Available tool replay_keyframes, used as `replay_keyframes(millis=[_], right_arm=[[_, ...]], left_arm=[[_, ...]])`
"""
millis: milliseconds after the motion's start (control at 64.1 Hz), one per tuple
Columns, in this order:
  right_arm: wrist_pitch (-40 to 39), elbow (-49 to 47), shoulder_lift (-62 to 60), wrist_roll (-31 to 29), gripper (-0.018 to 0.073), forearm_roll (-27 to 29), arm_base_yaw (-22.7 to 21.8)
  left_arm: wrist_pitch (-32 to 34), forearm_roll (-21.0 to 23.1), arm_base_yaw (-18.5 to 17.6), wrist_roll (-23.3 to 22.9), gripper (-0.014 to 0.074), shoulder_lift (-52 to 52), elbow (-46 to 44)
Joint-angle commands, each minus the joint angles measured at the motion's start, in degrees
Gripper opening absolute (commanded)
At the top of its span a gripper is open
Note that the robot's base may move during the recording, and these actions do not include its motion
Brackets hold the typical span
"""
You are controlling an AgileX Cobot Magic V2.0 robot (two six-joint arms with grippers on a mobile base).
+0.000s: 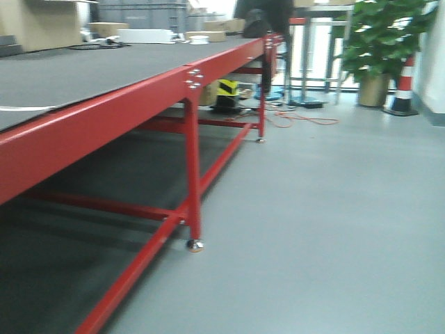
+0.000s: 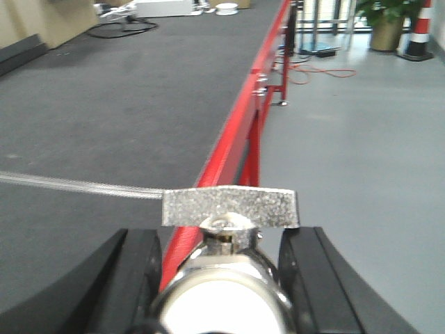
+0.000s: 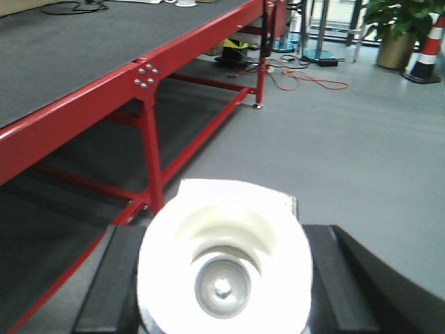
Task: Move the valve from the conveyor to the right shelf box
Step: 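Turn the base away from the conveyor holding both valves, then drive the base up to the steel shelf of blue bins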
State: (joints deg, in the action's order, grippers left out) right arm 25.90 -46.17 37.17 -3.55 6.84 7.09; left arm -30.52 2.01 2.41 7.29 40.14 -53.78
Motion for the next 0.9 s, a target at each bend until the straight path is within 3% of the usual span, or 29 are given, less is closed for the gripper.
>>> replay_keyframes(millis=[0,889], right_arm=[[-4.5,-0.5,-0.6,-0.4,-0.0162,-0.1,0.0],[-4.5,-0.5,-0.6,-0.4,-0.0162,-0.1,0.0]], left_arm=[[3.1,0.3,-0.3,-0.4,-0.0111,-0.4,-0.5],[3.1,0.3,-0.3,-0.4,-0.0111,-0.4,-0.5]])
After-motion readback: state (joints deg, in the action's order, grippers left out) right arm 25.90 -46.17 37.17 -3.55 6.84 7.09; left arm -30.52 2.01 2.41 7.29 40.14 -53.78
